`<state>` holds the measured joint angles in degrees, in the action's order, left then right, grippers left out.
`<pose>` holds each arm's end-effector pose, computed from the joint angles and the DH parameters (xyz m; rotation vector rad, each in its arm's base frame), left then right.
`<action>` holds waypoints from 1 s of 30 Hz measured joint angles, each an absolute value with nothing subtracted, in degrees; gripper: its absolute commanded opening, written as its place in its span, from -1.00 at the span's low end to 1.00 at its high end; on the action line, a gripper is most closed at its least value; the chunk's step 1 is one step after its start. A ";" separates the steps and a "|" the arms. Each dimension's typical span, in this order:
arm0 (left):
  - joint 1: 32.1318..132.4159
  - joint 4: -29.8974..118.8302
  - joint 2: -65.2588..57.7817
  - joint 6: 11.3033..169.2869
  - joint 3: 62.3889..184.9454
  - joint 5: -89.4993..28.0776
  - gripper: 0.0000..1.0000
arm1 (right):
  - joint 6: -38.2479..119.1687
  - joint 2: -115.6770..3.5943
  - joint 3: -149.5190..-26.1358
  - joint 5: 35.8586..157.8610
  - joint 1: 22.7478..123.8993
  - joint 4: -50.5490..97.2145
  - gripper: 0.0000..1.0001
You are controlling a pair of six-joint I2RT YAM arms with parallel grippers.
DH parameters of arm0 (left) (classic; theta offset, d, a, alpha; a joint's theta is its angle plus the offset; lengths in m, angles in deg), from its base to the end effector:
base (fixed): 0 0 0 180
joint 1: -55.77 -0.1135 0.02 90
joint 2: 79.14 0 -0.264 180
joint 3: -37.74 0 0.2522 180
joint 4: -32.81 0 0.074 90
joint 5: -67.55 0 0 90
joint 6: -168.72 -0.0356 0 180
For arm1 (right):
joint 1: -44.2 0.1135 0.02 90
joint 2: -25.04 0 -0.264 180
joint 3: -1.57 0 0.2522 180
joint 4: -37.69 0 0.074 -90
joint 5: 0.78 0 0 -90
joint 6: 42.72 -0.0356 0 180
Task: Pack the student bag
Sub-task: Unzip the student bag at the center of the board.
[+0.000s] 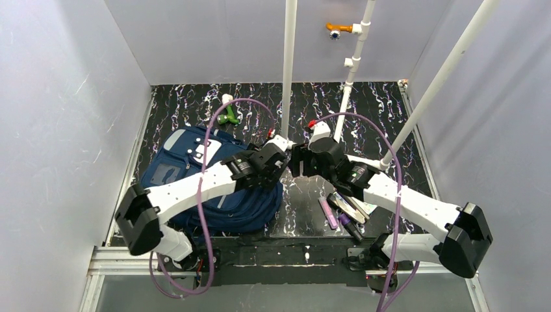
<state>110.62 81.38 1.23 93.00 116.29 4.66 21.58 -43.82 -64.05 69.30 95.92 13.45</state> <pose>0.1833 -0.2321 0.2843 0.6148 2.2438 -0.0134 0.1780 0.2059 0.2959 -0.2478 2.0405 0.4959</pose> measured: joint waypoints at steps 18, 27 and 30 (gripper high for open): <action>108.46 74.62 -2.92 92.63 114.68 2.65 0.52 | 23.37 -40.45 -57.34 83.42 87.70 14.26 0.61; 105.14 73.57 -0.69 90.88 115.77 1.08 0.12 | 23.48 -40.72 -57.34 85.45 87.66 15.13 0.62; 105.14 73.57 2.65 89.44 115.77 1.30 0.08 | 23.51 -40.72 -57.34 85.60 87.51 15.11 0.63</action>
